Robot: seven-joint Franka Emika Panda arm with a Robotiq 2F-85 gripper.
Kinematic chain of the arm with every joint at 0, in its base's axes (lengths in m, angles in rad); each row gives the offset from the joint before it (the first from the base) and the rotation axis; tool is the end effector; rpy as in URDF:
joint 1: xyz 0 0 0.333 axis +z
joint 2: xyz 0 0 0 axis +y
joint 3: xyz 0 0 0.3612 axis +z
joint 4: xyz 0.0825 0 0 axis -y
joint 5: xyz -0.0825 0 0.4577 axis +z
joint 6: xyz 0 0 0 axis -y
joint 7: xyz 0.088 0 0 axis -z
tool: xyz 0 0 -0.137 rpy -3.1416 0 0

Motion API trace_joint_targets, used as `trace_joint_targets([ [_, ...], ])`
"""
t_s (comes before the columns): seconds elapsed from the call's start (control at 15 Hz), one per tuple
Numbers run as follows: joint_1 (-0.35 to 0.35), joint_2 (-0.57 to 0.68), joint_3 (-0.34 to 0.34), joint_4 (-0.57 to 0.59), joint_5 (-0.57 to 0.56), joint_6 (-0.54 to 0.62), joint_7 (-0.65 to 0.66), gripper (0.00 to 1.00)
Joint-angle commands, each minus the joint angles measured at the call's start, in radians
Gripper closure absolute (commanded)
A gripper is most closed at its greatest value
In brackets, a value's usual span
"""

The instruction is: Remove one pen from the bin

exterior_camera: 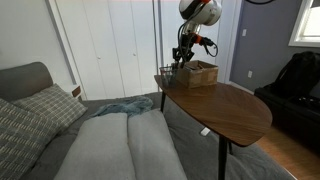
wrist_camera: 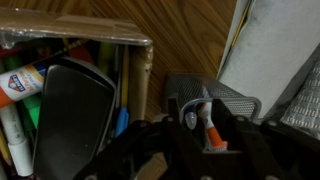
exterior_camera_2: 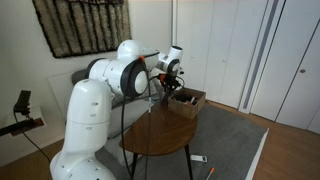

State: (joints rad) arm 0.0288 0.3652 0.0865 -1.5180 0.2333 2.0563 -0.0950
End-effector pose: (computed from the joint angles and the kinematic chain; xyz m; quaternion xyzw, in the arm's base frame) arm 0.7715 0.0995 0.4625 -0.9872 -0.0546 -0.0849 0.1231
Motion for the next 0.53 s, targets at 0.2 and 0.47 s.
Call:
trace_joint_targets([
  [0.2,0.019,-0.018,-0.005,-0.021,-0.034,0.051,0.041,0.65],
  [0.47,0.023,-0.015,-0.004,-0.019,-0.04,0.04,0.049,0.9],
])
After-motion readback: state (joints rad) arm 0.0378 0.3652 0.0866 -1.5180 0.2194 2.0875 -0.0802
